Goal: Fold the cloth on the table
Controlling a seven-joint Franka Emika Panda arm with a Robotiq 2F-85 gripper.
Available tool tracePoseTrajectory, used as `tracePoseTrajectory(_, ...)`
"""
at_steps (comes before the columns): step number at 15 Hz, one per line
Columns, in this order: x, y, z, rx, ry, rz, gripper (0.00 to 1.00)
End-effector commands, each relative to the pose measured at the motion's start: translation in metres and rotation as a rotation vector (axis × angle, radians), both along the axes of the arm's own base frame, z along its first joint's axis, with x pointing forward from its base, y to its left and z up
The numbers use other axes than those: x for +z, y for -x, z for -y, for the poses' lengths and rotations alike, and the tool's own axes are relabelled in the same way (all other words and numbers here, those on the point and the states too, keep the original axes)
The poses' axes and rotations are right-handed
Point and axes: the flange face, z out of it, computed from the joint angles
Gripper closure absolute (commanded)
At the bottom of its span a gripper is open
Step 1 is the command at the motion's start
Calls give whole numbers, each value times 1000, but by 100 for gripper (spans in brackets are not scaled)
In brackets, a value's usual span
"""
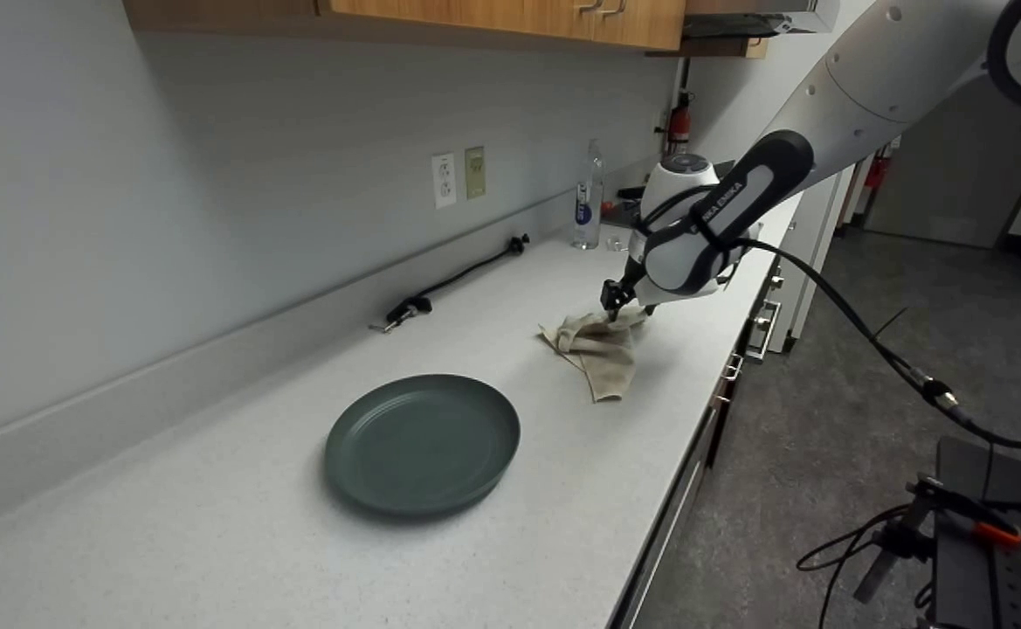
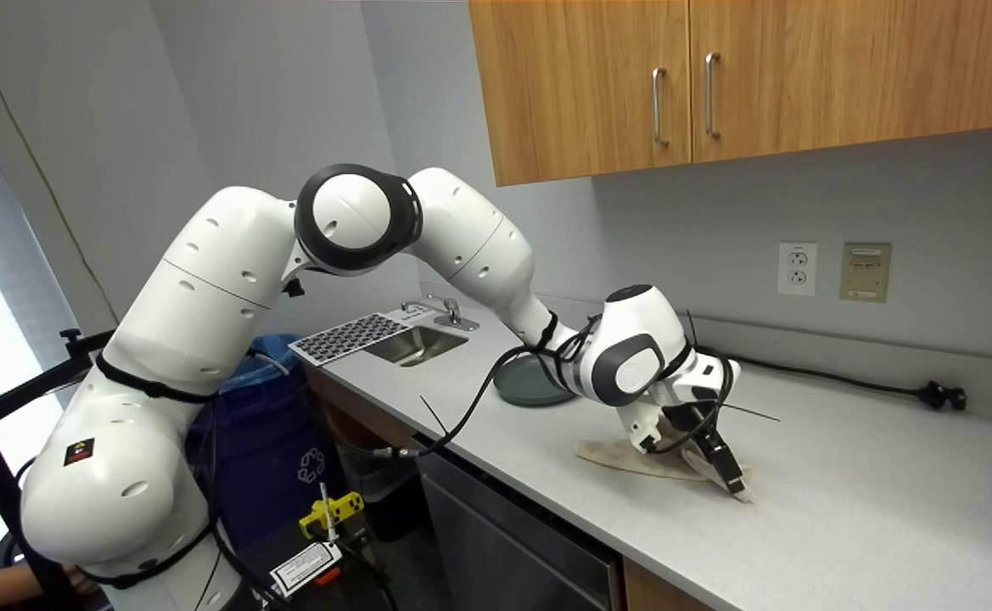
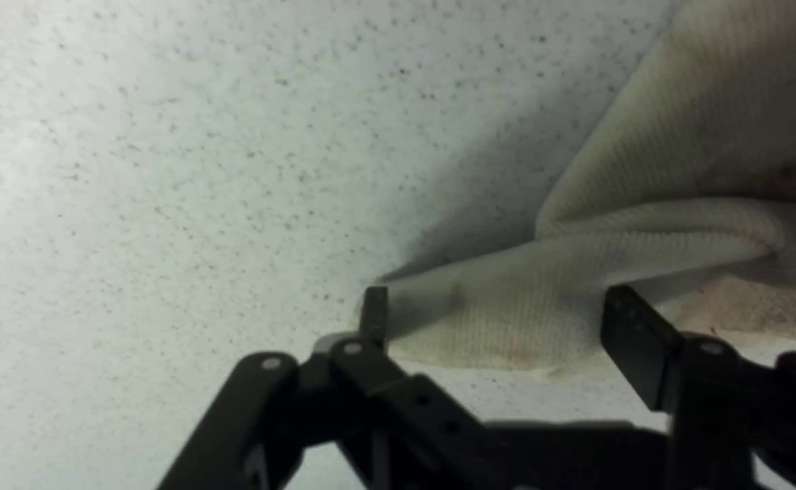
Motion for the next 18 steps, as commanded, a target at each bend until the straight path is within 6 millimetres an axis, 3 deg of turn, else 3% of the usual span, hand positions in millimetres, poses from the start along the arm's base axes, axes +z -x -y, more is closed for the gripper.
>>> tracePoseTrajectory(1, 1, -10, -1, -16, 5, 7, 49)
tracePoseTrajectory(8, 2, -13, -1, -6, 11, 10, 99)
tracePoseTrajectory(11, 1, -16, 0, 16, 29, 27, 100)
tracePoseTrajectory(18, 38, 18, -39, 135, 127, 133, 99)
